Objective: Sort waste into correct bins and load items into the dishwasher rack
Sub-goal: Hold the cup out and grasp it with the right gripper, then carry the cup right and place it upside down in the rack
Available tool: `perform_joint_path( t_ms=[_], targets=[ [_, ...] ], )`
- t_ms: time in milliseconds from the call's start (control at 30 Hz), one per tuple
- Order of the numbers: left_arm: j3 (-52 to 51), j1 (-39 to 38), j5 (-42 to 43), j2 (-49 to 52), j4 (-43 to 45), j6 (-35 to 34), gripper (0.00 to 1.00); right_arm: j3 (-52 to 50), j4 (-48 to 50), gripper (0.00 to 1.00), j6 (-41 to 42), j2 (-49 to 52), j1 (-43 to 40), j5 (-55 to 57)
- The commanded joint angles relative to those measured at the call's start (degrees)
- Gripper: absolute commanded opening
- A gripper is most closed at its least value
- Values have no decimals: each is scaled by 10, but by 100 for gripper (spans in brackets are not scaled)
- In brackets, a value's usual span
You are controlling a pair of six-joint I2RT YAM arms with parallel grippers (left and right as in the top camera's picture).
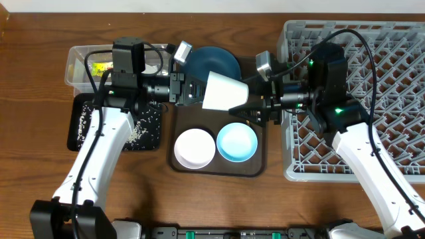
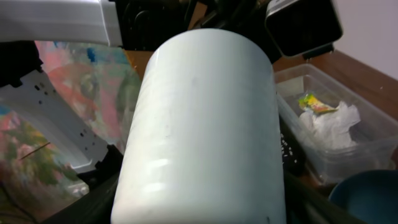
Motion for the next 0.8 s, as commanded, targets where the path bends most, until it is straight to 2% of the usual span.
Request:
perform_joint_path(
  t_ms=[0, 167, 333, 433, 567, 667, 700, 767],
  targets=[
    [6, 3, -3, 4, 1, -5, 6, 3, 16, 68, 5, 0, 11, -12],
    [6, 3, -3, 4, 1, -5, 6, 3, 39, 74, 14, 0, 13, -14],
    [6, 3, -3, 4, 1, -5, 6, 3, 40, 74, 17, 0, 13, -14],
    [6, 3, -3, 4, 1, -5, 6, 3, 40, 71, 17, 0, 13, -18],
    [6, 3, -3, 4, 1, -5, 7, 3, 38, 54, 17, 1, 13, -18],
    [6, 3, -15, 4, 1, -4, 17, 3, 38, 50, 17, 1, 13, -18],
    [6, 3, -21, 4, 1, -3, 24, 3, 38, 50, 17, 1, 13, -18],
    [6, 3, -30, 4, 1, -3, 26, 3, 38, 48, 17, 1, 12, -18]
  ],
)
